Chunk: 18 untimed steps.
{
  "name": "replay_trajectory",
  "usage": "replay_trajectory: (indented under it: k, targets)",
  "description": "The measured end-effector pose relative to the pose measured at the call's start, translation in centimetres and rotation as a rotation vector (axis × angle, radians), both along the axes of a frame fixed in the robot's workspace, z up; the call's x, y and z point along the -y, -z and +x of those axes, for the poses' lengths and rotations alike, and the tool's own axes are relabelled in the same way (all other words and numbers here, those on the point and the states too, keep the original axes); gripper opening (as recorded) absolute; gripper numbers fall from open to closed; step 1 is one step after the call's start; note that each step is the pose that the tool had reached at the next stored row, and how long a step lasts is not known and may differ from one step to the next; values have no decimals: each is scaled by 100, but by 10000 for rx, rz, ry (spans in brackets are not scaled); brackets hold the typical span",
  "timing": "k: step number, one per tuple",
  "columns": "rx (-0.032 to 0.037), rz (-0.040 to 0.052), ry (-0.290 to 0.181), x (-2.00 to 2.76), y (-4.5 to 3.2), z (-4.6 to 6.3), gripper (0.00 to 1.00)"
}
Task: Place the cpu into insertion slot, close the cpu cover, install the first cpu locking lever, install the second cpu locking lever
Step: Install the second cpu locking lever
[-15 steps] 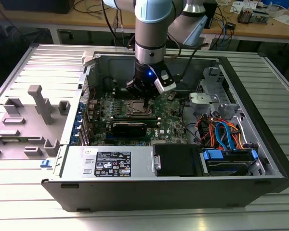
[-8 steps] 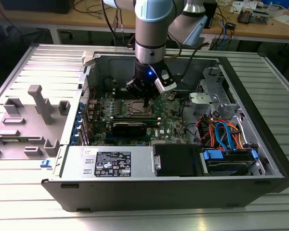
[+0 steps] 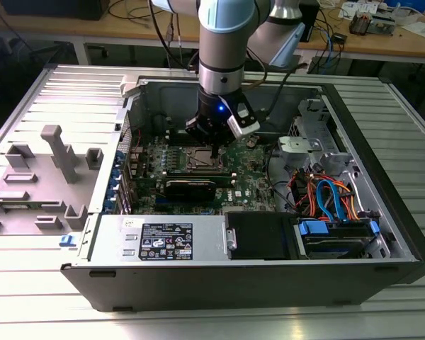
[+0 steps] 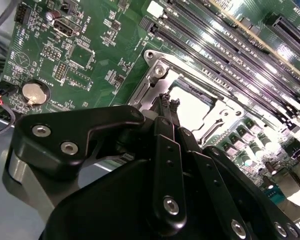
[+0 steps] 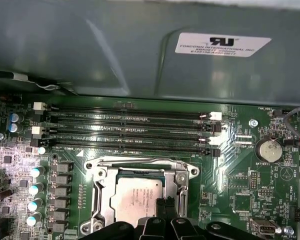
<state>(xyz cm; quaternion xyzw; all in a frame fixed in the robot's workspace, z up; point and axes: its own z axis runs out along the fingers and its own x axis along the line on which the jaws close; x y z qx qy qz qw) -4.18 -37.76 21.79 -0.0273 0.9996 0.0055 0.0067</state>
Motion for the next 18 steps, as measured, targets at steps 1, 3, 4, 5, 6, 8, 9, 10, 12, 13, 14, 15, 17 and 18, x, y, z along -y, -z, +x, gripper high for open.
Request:
replay_trajectory:
  k: [1, 3, 4, 5, 6, 8, 9, 10, 12, 13, 14, 15, 17, 18]
  targets:
    - [0, 0, 1, 6, 0, 0, 11]
    - [1, 0, 2, 28, 0, 0, 11]
    - [0, 0, 2, 31, 0, -1, 11]
    - [-1, -2, 3, 33, -1, -1, 11]
    - [-1, -3, 2, 35, -5, -1, 11]
    - [0, 0, 2, 36, -18, 0, 11]
    - [0, 0, 2, 36, -26, 0, 11]
    - [0, 0, 1, 36, -47, 0, 11]
    - [0, 0, 2, 37, -104, 0, 11]
    - [0, 0, 0, 41, -137, 0, 11]
    - [-3, -1, 2, 46, -159, 0, 11]
    - [-5, 2, 0, 51, -162, 1, 11]
    - [-14, 1, 1, 91, -164, 0, 11]
    - [-16, 0, 1, 123, -164, 0, 11]
